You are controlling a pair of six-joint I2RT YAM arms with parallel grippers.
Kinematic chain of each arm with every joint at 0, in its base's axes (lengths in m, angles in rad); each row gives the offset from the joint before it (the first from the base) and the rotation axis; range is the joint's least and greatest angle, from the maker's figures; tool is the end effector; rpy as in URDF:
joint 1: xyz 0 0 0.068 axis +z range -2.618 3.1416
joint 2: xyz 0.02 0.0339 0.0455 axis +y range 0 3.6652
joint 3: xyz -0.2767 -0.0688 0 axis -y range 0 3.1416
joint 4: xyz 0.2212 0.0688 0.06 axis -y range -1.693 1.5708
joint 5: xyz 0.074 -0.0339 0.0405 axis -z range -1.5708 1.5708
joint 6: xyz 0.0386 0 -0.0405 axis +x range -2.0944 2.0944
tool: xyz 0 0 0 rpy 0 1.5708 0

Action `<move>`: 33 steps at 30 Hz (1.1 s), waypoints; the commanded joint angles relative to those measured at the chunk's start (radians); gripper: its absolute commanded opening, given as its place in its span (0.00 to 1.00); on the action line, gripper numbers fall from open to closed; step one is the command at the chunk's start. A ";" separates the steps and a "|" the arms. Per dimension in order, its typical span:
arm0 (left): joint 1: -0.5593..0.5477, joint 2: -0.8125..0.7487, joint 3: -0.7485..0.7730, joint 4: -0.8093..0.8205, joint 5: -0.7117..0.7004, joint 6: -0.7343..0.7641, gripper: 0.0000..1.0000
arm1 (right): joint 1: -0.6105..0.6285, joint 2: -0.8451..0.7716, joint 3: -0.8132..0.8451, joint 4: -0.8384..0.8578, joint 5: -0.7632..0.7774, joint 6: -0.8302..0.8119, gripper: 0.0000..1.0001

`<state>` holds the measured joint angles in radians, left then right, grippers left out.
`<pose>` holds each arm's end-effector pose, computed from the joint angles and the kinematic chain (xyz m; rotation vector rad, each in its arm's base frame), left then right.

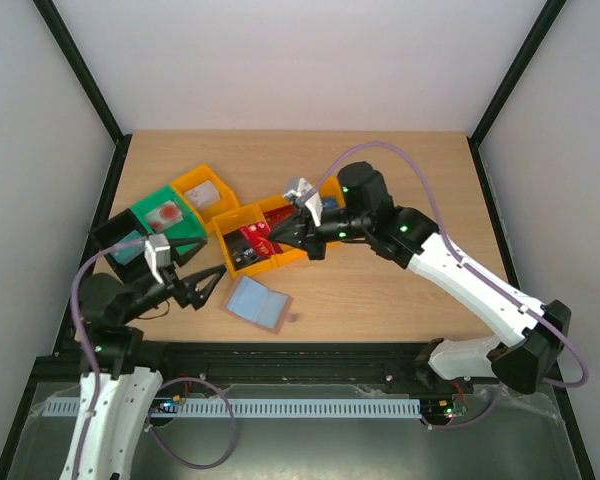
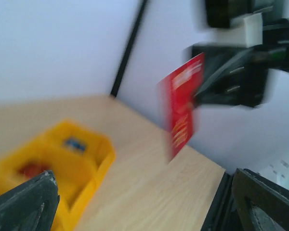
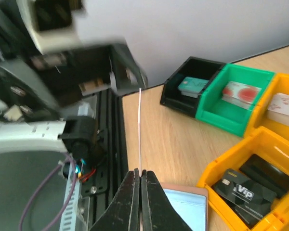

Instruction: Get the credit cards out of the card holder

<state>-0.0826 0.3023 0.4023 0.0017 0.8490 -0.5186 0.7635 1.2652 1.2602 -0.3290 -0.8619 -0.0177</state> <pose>0.0663 -0.0346 0.2878 0.3914 1.5586 -1.0915 0.1617 0.1953 0.4038 -1.2999 1.5223 1.3078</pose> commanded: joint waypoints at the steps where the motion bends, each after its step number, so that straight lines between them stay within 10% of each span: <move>1: 0.004 0.031 0.235 -0.152 0.170 0.532 0.99 | 0.093 0.066 0.095 -0.172 -0.034 -0.177 0.02; 5: 0.002 0.251 0.435 -0.614 0.254 0.939 0.92 | 0.158 0.105 0.135 -0.255 0.024 -0.253 0.02; 26: -0.160 0.350 0.456 -0.732 0.291 1.064 0.02 | 0.234 0.133 0.173 -0.258 0.049 -0.288 0.02; 29: -0.157 0.316 0.424 -0.576 0.296 0.868 0.02 | 0.230 0.081 0.126 -0.121 0.185 -0.202 0.36; 33: -0.128 0.213 0.291 0.081 0.244 0.227 0.02 | 0.129 -0.075 -0.051 0.213 0.151 -0.032 0.69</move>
<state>-0.2337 0.5957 0.7898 -0.4988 1.1019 0.2852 0.9764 1.3418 1.3262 -0.4358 -0.7231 -0.2161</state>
